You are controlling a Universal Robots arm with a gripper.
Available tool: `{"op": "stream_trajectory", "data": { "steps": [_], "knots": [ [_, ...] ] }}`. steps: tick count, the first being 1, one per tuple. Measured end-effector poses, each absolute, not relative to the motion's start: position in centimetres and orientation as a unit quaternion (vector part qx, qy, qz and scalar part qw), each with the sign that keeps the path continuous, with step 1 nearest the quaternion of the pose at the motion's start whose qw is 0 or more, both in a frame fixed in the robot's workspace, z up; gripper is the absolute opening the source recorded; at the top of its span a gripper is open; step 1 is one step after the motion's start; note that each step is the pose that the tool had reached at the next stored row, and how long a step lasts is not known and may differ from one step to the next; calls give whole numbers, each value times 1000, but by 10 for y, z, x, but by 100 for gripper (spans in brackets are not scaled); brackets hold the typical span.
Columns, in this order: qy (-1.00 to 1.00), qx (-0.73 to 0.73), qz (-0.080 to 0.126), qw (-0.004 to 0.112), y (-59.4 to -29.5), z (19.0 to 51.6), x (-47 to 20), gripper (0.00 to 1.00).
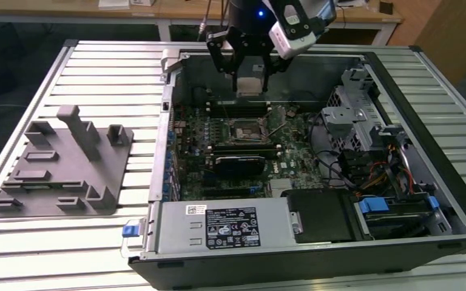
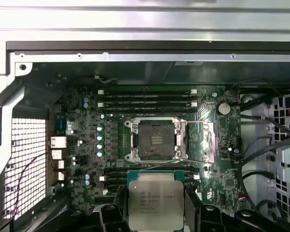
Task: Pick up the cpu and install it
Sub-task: 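Pick up the cpu and move it towards the insertion slot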
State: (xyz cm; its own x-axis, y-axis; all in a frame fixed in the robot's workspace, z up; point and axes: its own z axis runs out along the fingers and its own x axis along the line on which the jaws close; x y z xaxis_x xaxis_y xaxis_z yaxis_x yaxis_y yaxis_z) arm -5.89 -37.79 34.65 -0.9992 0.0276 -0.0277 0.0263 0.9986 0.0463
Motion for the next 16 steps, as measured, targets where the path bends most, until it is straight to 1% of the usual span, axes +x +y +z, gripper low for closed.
{"op": "stream_trajectory", "data": {
  "steps": [16],
  "knots": [
    [1000, 14, 23, 13, -367, 318, -51, 55]
  ]
}}
